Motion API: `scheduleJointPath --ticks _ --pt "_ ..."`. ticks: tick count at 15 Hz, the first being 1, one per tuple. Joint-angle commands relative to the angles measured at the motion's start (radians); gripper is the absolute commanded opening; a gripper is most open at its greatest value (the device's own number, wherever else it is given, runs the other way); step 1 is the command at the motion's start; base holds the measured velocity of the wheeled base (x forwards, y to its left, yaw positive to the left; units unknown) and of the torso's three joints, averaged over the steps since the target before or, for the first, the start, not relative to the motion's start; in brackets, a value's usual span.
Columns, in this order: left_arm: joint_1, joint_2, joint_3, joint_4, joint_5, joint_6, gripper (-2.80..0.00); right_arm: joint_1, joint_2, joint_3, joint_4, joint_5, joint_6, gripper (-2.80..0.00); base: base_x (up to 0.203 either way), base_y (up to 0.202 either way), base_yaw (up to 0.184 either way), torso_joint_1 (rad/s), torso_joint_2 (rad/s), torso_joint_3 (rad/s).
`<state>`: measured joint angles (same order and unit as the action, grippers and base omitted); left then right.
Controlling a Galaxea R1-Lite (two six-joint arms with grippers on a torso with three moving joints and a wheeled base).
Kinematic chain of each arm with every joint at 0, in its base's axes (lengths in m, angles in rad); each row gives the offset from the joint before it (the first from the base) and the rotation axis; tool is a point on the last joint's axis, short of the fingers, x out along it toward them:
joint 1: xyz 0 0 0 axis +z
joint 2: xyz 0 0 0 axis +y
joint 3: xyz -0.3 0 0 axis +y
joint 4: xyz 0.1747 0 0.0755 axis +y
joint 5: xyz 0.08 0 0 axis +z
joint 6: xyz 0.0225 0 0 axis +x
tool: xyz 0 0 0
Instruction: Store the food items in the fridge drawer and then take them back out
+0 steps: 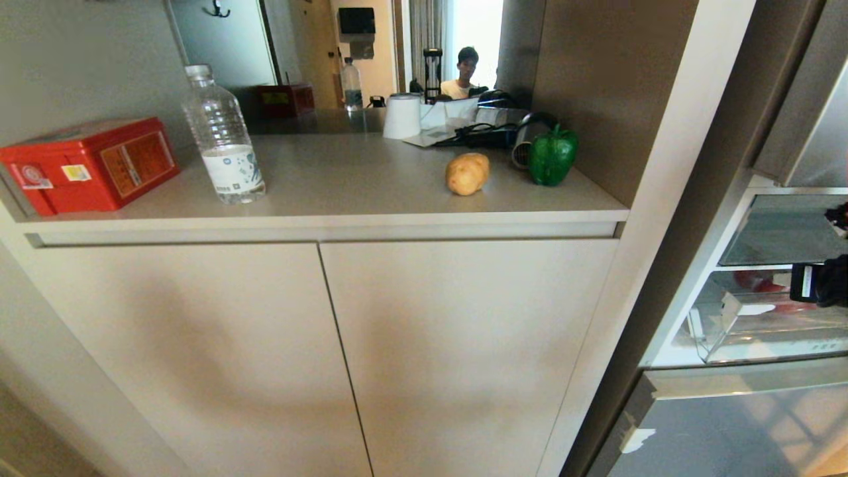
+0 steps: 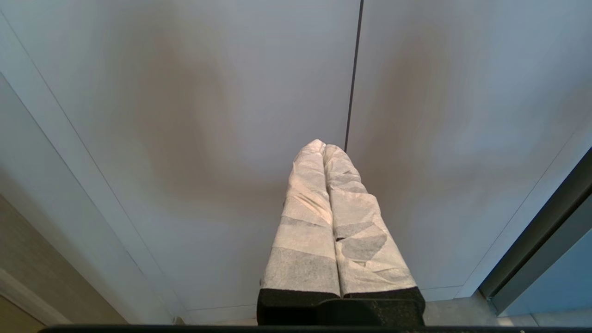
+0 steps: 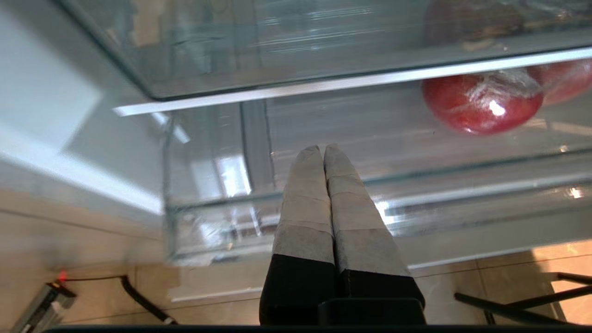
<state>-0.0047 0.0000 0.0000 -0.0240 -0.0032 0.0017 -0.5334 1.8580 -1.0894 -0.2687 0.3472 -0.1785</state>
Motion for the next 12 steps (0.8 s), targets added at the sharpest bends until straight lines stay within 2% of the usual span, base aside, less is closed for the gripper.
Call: scheduleJointPath --ticks 1,6,12 --pt "0.0 0.0 0.011 -0.001 0.0 0.0 -2.8 0.001 0.046 -0.021 -0.001 0.003 -0.003 -2.8 0.0 0.0 0.0 0.0 0.0 0.0" --pt "0.0 0.0 0.011 -0.001 0.0 0.0 -2.8 0.001 0.087 -0.05 0.002 0.003 -0.007 -2.8 0.0 0.0 0.0 0.0 0.0 0.0" --pt "0.0 0.0 0.011 -0.001 0.0 0.0 -2.8 -0.027 0.079 -0.017 0.0 0.003 -0.025 -2.8 0.0 0.0 0.0 0.0 0.0 0.0"
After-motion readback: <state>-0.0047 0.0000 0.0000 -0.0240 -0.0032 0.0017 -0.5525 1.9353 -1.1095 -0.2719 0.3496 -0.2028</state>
